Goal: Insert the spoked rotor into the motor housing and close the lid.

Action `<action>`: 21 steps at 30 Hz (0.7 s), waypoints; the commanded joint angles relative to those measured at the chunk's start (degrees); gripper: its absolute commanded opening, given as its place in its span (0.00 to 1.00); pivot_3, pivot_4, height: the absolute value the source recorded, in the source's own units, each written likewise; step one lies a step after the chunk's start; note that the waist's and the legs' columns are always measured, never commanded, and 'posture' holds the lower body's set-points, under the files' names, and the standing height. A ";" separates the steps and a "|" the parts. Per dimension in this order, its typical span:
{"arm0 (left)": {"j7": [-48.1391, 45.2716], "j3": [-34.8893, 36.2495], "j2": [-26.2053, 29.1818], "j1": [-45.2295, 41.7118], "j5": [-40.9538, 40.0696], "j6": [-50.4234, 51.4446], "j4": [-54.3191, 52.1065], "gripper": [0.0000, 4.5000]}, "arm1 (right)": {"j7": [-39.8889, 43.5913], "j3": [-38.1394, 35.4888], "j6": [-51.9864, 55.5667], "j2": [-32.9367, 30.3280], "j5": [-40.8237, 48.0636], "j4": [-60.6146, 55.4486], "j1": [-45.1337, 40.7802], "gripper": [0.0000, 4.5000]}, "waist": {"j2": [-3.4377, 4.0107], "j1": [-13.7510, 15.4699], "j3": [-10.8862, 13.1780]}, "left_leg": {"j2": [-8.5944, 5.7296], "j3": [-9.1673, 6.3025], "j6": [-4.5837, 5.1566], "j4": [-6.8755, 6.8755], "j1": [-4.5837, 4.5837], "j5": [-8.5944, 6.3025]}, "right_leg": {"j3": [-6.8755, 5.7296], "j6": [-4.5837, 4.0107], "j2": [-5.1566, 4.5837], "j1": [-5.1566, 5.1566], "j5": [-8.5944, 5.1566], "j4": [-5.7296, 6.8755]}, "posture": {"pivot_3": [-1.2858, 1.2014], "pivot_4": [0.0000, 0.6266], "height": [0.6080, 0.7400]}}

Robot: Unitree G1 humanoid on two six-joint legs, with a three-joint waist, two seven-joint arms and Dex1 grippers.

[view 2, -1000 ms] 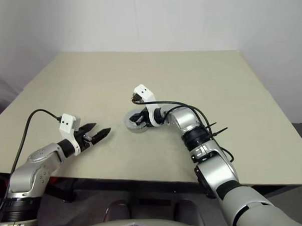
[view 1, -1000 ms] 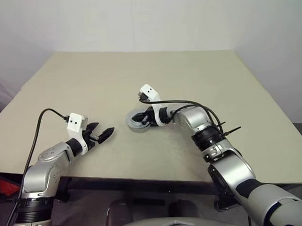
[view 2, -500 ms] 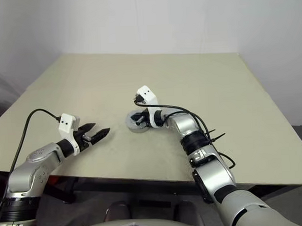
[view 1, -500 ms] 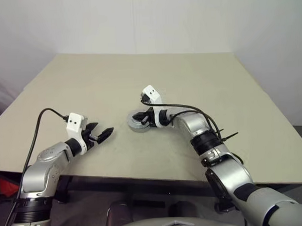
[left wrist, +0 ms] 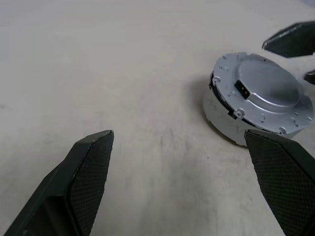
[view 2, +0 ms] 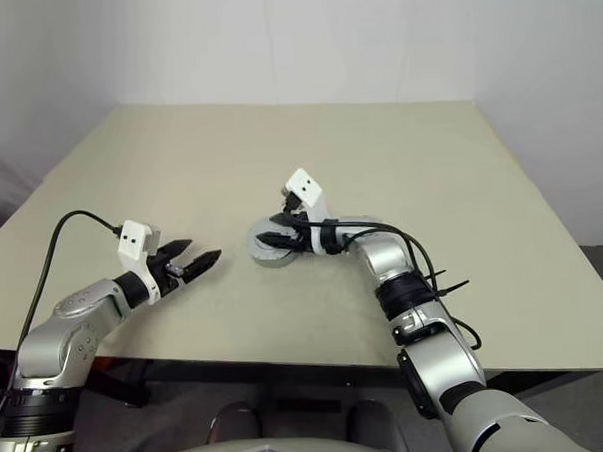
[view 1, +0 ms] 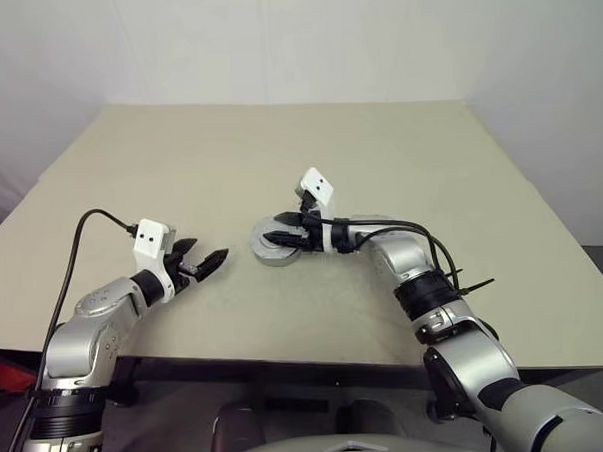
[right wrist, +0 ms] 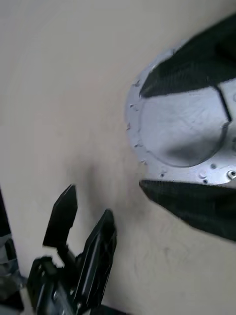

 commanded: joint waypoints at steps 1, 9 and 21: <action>-0.42 0.92 1.13 -0.90 0.04 -0.28 -0.99 1.00 | 0.40 0.03 -2.95 0.68 0.04 -1.69 -0.92 0.90 | 0.00 -0.15 0.00 | 0.00 0.00 0.00 -0.03 -0.01 0.00 | -0.02 0.00 0.00 0.00 0.00 -0.04 | 0.52 0.00 1.00; -0.35 1.02 1.54 -0.86 0.03 -0.39 -1.13 1.00 | 0.45 1.13 -6.72 1.13 -2.44 4.71 -1.92 0.99 | 0.00 -0.42 0.00 | 0.03 -0.02 0.00 -0.15 -0.19 0.00 | -0.22 -0.02 -0.02 0.06 0.02 -0.45 | 0.52 0.00 1.00; -0.04 1.78 2.24 0.11 -0.22 -0.26 -2.01 1.00 | -1.02 0.81 -15.09 1.75 -5.67 14.48 -3.13 0.99 | -0.01 -0.94 -0.01 | 0.06 -0.04 -0.10 -0.18 -0.30 0.05 | -0.33 -0.03 -0.04 0.13 0.03 -0.56 | 0.52 0.00 1.00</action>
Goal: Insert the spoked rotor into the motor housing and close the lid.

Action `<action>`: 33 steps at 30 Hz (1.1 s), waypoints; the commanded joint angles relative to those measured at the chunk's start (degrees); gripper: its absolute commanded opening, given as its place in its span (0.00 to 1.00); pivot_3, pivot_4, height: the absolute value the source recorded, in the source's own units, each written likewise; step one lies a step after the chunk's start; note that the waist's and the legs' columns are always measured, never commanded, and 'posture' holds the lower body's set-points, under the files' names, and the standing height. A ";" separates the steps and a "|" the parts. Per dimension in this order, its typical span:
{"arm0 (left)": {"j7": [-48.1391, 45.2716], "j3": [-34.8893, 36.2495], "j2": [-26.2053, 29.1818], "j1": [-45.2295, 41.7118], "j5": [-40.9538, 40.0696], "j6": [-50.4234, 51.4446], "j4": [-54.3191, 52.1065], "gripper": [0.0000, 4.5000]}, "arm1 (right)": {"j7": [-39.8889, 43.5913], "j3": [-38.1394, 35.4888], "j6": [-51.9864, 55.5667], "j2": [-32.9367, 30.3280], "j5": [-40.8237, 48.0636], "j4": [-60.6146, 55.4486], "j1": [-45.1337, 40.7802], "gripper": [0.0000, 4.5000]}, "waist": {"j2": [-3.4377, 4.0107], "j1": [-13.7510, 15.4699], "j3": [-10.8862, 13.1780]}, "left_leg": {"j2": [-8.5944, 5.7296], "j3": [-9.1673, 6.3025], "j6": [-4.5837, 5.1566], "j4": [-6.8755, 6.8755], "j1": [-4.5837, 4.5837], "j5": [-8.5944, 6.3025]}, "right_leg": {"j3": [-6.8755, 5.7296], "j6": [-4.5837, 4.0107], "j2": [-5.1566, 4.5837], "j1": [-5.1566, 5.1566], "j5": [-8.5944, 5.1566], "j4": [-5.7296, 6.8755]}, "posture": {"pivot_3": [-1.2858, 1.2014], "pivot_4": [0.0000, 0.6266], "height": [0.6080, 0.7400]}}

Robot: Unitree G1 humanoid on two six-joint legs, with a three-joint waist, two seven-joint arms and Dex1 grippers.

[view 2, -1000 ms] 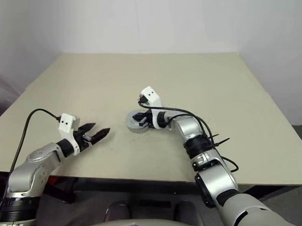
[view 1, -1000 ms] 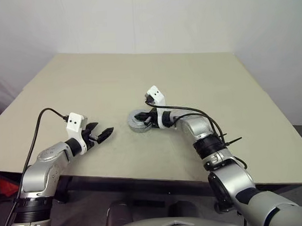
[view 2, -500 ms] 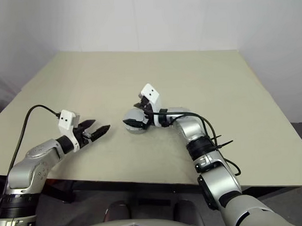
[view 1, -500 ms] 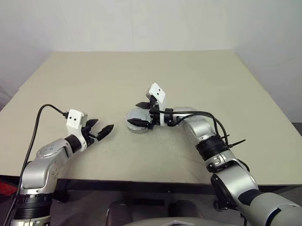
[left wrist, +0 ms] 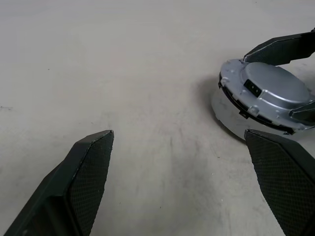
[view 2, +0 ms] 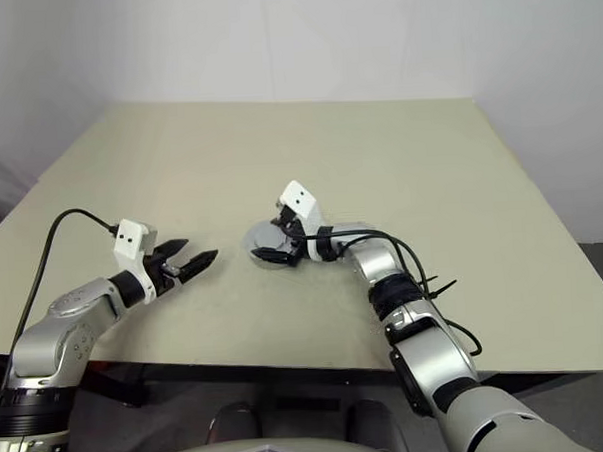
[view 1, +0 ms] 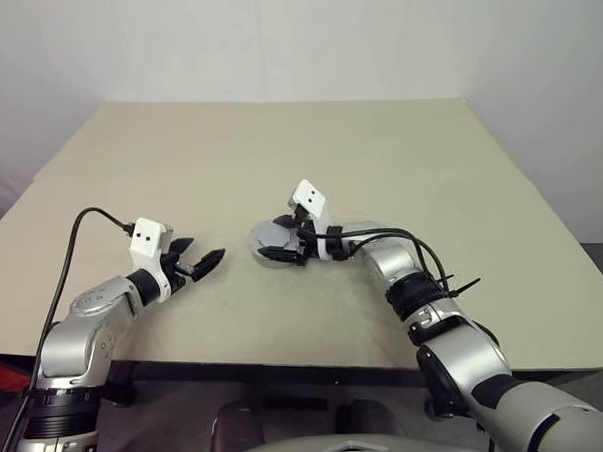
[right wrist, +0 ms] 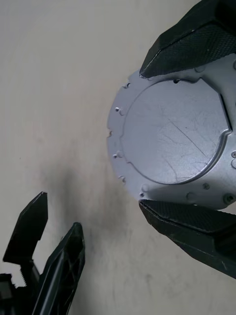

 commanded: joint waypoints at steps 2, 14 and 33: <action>0.13 1.76 0.92 0.02 -0.24 -0.23 -2.12 1.00 | -0.93 -0.62 -4.15 0.22 -1.33 2.61 -1.50 0.90 | 0.00 -0.04 0.00 | 0.00 0.00 0.02 0.00 0.01 -0.01 | 0.00 0.00 0.00 0.02 0.00 0.01 | 0.52 0.00 1.00; 0.31 2.00 0.96 0.13 -0.33 -0.32 -2.02 1.00 | 0.82 -0.94 -5.60 -0.34 -1.35 3.11 -2.38 0.65 | 0.00 -0.07 0.00 | 0.00 0.00 0.10 0.00 0.01 -0.05 | -0.01 -0.01 0.00 0.02 0.01 0.02 | 0.52 0.00 1.00; 0.53 1.81 0.61 0.06 -0.22 -0.51 -1.92 1.00 | 3.75 1.11 -5.19 -2.53 -3.27 -0.64 -1.16 0.65 | 0.00 -0.03 0.00 | 0.01 -0.01 0.11 0.00 0.00 -0.06 | -0.06 -0.01 -0.01 0.01 0.01 -0.02 | 0.52 0.00 1.00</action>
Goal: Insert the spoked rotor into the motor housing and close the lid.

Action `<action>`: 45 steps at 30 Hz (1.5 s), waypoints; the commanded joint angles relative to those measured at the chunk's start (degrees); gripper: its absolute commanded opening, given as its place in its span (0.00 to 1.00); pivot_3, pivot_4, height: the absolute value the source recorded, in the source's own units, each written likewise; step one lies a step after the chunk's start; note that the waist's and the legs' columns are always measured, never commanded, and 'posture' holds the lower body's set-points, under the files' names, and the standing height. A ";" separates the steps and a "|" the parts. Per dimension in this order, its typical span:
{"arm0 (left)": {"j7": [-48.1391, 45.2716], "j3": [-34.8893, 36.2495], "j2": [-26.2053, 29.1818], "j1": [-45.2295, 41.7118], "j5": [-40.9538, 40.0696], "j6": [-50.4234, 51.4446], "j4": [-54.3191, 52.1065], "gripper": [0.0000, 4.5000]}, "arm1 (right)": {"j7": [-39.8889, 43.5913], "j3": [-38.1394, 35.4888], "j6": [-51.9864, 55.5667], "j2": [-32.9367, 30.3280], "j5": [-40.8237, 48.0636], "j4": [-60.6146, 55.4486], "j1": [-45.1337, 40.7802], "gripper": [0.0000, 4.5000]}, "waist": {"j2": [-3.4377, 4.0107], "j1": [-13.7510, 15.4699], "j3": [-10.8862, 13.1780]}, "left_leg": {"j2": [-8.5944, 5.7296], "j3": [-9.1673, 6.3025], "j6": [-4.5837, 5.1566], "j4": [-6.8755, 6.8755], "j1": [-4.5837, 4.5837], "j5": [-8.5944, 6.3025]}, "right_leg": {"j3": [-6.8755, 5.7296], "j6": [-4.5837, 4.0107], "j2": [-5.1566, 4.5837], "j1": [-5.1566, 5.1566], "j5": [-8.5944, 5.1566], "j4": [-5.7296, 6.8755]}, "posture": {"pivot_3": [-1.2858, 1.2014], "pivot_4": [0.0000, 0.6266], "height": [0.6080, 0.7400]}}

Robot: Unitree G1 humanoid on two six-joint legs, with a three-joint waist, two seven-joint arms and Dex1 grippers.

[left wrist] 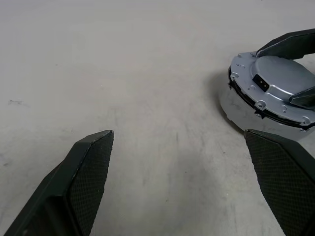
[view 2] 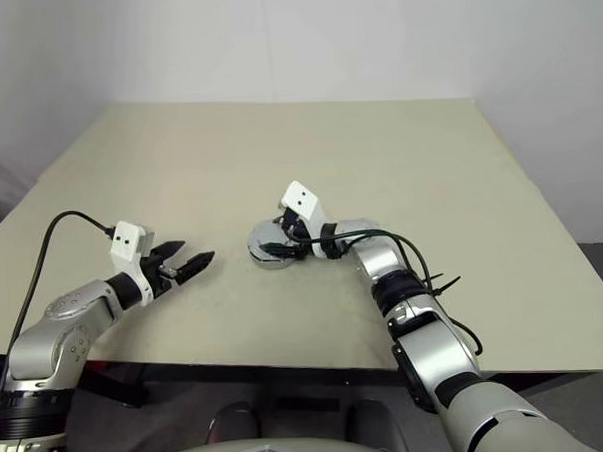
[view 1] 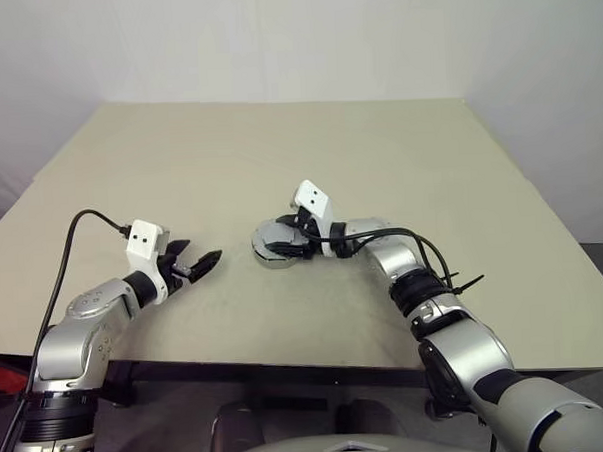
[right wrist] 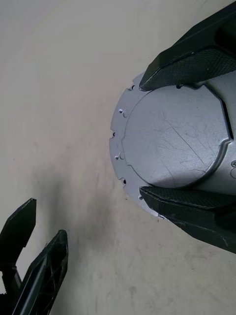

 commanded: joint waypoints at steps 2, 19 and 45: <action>0.23 1.38 0.37 -0.43 -0.16 -0.55 -1.84 1.00 | 2.24 1.28 -1.06 -1.29 -1.28 -2.17 0.39 0.65 | 0.00 0.04 0.00 | 0.00 0.00 0.00 0.00 -0.01 0.00 | -0.01 0.00 0.00 0.00 0.00 -0.02 | 0.52 0.00 1.00; 0.45 1.51 0.22 -0.35 -0.19 -0.69 -1.76 1.00 | 1.46 2.23 -0.37 -0.77 -3.75 0.17 -0.42 0.65 | -0.01 0.04 -0.01 | 0.00 0.00 0.00 0.00 -0.01 0.00 | -0.02 0.00 -0.01 0.02 0.00 -0.04 | 0.52 0.00 1.00; 1.09 1.48 -0.06 -0.64 -0.41 -0.68 -1.88 1.00 | 3.45 6.74 8.34 -3.47 -8.49 5.54 0.68 0.65 | 0.04 0.61 -0.69 | -0.08 0.00 0.13 0.00 0.60 -0.08 | -0.01 0.03 -0.09 0.72 -0.03 -0.08 | 0.52 0.00 1.00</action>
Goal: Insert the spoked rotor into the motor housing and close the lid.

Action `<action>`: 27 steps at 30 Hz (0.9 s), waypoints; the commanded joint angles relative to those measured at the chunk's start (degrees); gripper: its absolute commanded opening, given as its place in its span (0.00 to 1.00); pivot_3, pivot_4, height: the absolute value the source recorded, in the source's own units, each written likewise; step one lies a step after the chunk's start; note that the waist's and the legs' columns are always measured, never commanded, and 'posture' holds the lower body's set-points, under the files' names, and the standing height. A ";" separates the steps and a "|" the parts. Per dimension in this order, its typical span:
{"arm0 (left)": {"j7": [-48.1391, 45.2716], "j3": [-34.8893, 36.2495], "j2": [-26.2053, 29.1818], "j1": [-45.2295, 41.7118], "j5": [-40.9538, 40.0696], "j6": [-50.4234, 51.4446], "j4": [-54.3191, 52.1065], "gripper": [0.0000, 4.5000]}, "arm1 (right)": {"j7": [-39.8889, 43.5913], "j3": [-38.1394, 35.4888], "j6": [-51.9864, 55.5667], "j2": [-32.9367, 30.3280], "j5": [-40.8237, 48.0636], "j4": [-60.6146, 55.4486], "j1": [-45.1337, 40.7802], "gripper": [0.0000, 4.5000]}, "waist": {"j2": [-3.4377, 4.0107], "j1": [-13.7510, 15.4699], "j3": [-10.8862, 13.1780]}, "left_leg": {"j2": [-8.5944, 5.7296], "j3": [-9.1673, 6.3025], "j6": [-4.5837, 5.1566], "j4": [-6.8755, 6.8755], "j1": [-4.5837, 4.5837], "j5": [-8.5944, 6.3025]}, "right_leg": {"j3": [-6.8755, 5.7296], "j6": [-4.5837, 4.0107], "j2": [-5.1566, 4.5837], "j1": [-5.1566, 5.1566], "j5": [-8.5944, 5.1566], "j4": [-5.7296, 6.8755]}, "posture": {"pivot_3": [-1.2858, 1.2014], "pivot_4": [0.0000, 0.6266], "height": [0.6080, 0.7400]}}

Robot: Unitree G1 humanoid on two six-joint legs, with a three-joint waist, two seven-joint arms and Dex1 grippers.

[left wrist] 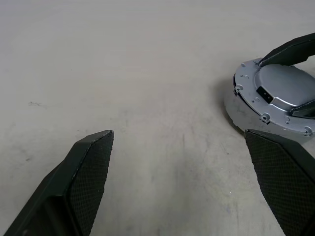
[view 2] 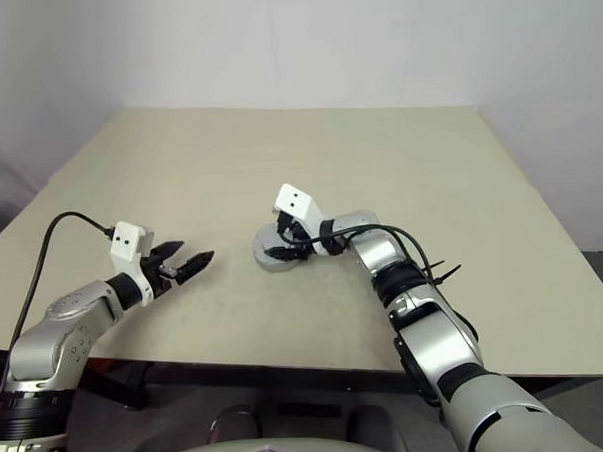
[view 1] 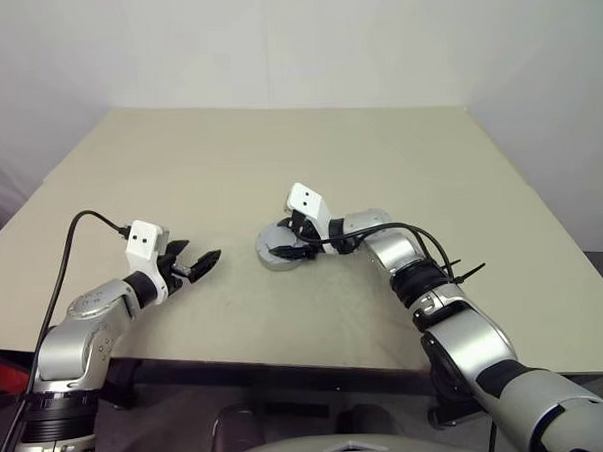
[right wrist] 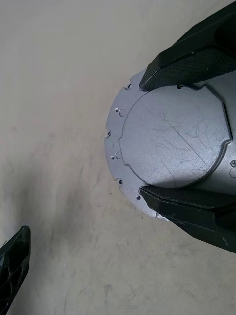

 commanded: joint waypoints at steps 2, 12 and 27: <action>0.16 1.49 0.16 -0.78 -0.38 -0.62 -1.87 1.00 | 1.94 3.31 3.81 -1.66 -3.37 5.04 3.38 0.65 | 0.00 0.01 -0.01 | 0.00 0.00 0.00 0.00 0.00 0.00 | 0.00 0.00 0.00 0.01 0.00 0.00 | 0.52 0.00 1.00; 0.51 1.92 0.18 -0.52 -0.44 -0.62 -1.99 1.00 | 1.83 3.96 3.44 -0.62 -3.82 6.46 3.52 0.65 | 0.05 -0.01 -0.16 | 0.00 0.00 0.03 -0.05 0.00 -0.02 | 0.01 0.03 0.01 0.04 -0.02 -0.05 | 0.52 0.00 1.00; 0.61 2.00 0.25 -0.51 -0.59 -0.22 -2.10 1.00 | 1.16 4.99 3.60 -2.01 -4.72 8.22 3.74 0.65 | 0.41 -0.02 -1.00 | -0.06 0.00 0.10 -0.14 0.13 -0.07 | 0.01 0.50 -0.03 0.26 -0.30 -0.19 | 0.52 0.00 1.00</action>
